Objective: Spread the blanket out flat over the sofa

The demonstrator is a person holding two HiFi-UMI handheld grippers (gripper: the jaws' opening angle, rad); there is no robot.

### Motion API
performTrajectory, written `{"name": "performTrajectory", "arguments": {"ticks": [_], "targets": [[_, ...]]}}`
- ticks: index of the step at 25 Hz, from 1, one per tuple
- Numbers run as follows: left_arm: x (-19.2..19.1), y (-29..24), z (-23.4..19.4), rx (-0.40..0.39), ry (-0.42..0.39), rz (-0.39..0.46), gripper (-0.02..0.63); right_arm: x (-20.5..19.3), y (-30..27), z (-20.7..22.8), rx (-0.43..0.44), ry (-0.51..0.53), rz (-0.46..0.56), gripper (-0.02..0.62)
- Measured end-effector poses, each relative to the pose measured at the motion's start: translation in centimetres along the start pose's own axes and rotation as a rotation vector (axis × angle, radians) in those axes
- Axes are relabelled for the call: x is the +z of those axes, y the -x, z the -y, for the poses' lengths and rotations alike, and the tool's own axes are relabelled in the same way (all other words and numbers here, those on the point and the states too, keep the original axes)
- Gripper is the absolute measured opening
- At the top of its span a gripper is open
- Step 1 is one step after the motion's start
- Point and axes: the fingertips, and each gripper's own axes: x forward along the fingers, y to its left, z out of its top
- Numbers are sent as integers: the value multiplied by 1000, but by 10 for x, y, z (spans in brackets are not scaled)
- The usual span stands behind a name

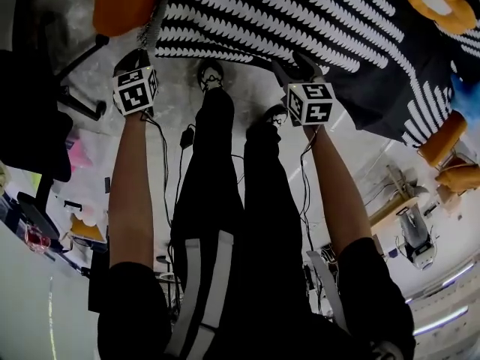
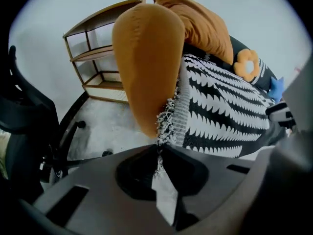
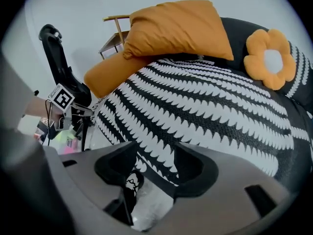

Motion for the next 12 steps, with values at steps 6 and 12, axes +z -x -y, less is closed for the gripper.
{"name": "performTrajectory", "arguments": {"ticks": [6, 12], "targets": [[-10, 2, 10, -73, 59, -18, 195, 7, -14, -14, 8, -12, -2, 249], [29, 1, 98, -260, -2, 40, 232, 6, -12, -11, -8, -47, 3, 249]]}}
